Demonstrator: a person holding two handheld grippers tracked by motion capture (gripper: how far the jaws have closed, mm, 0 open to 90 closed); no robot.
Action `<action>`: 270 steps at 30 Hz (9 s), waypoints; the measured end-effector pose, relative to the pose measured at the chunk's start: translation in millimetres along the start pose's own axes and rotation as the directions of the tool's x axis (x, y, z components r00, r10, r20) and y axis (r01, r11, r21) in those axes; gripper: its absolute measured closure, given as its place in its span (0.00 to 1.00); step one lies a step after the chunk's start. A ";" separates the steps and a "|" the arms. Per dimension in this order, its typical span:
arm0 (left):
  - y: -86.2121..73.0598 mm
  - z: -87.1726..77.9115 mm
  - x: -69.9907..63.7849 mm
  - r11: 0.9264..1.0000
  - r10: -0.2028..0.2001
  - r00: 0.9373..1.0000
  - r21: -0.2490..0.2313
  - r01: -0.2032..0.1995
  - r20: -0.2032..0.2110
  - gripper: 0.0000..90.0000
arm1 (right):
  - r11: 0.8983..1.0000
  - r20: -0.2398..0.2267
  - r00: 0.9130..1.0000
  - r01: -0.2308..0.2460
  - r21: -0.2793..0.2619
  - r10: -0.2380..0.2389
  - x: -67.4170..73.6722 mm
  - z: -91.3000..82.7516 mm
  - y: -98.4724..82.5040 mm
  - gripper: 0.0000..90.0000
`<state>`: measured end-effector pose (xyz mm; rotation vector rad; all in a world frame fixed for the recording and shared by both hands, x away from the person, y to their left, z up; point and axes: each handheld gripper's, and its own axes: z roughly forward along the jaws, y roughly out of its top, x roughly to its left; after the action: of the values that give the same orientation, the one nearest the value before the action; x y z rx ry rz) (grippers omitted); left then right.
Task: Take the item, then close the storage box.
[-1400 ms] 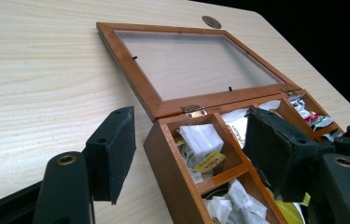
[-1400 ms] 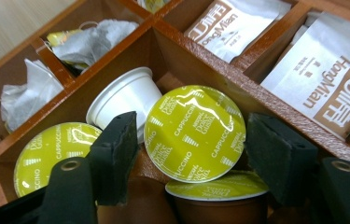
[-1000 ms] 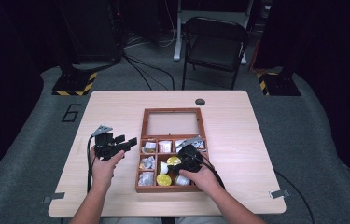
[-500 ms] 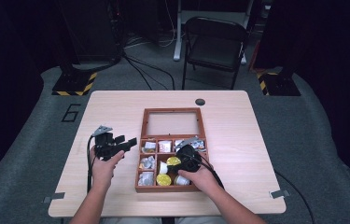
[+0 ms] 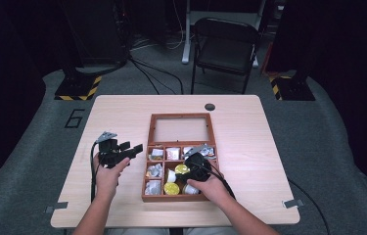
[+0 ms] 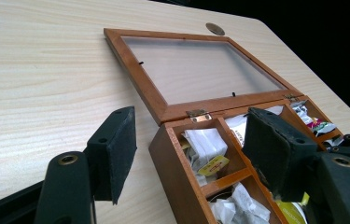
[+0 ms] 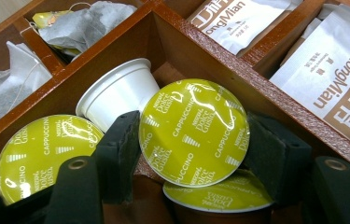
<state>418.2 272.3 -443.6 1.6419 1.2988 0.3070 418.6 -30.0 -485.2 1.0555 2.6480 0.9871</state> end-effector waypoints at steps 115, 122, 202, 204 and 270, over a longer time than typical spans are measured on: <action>4.9 10.7 1.4 1.000 -0.013 1.000 0.007 0.013 0.015 0.38 | 0.881 0.454 0.758 -0.440 -0.175 0.469 -185.1 -109.4 -100.5 0.34; 4.8 10.9 1.4 1.000 -0.011 1.000 0.006 0.011 0.014 0.38 | 0.878 0.453 0.753 -0.436 -0.199 0.477 -183.3 -115.2 -98.7 0.34; 53.0 92.1 -2.1 0.985 0.001 1.000 0.174 -0.001 0.001 0.41 | 0.949 0.171 0.944 -0.250 -0.192 0.283 -137.9 -73.0 35.4 0.41; 51.3 98.0 1.0 0.985 -0.001 1.000 0.173 0.003 -0.011 0.42 | 0.948 0.156 0.944 -0.262 -0.179 0.291 -142.9 -65.4 35.7 0.41; 35.1 134.6 23.0 0.964 -0.093 0.994 0.247 0.104 -0.057 0.37 | 0.893 0.084 0.890 -0.440 -0.095 0.448 -163.6 -3.5 36.2 0.34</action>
<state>542.0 222.6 -489.3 1.7796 1.4968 0.1241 560.6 -119.0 -479.6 1.6938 2.3103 1.0556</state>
